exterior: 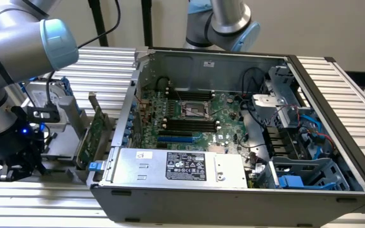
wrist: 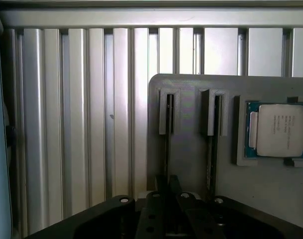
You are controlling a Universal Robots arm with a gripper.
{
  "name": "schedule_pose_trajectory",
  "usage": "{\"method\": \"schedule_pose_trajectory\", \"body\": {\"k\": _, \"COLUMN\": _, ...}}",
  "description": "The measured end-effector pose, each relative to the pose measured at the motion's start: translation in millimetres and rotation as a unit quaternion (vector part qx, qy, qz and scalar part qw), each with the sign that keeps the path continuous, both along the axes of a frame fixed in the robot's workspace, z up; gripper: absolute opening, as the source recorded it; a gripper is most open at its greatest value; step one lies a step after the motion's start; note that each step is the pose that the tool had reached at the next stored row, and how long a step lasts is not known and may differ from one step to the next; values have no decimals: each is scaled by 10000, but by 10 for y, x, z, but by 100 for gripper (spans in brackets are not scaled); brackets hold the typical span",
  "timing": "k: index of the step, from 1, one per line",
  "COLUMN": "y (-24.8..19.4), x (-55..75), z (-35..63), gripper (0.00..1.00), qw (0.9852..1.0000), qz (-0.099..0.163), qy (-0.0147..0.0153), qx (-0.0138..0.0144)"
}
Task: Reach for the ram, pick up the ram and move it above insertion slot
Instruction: 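Pick up the ram and move it above insertion slot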
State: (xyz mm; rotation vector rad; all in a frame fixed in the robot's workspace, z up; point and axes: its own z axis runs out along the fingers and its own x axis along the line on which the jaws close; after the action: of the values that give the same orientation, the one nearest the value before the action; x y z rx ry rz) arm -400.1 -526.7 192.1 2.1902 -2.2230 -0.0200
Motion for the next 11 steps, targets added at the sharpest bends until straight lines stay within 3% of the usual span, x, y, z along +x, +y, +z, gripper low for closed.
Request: {"method": "schedule_pose_trajectory", "body": {"k": 11, "y": 0, "x": -1, "z": 0, "gripper": 14, "qw": 9998, "qz": -195, "qy": 0, "qx": 0}}
